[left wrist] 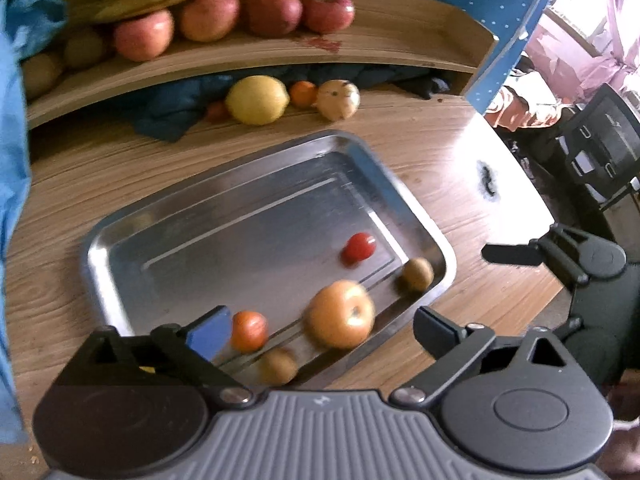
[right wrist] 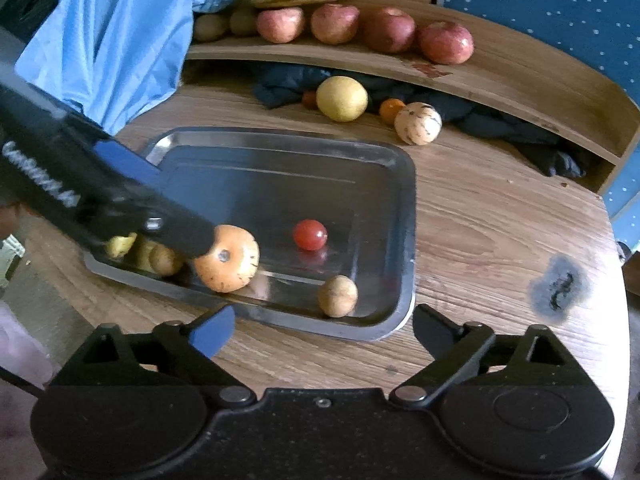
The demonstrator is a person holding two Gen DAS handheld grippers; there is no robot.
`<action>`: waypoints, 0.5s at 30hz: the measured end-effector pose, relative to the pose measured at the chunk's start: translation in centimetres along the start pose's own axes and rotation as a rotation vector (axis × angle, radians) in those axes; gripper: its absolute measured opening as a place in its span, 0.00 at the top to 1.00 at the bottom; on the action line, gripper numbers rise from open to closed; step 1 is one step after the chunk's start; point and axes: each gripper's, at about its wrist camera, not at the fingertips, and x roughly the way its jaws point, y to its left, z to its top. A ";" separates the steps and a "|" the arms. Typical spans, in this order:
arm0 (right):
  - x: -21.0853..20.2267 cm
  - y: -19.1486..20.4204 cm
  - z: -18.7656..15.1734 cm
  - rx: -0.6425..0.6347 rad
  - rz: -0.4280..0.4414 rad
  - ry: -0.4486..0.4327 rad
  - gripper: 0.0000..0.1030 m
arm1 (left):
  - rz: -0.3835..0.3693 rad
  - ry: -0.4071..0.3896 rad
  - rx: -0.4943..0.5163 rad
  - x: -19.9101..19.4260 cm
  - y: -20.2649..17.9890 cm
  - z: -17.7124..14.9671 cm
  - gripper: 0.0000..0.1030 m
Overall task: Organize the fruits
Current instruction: 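Move both open tools from the tray back toward the shelf fruits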
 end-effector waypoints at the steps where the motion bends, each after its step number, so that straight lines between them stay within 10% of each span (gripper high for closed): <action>1: 0.0 0.1 0.1 -0.004 0.008 0.000 0.06 | 0.000 0.010 -0.005 -0.3 0.5 -0.3 0.01; 15: 1.3 2.8 2.6 -0.118 0.112 -0.004 0.01 | 0.119 0.078 -0.004 -2.3 5.4 -3.1 0.00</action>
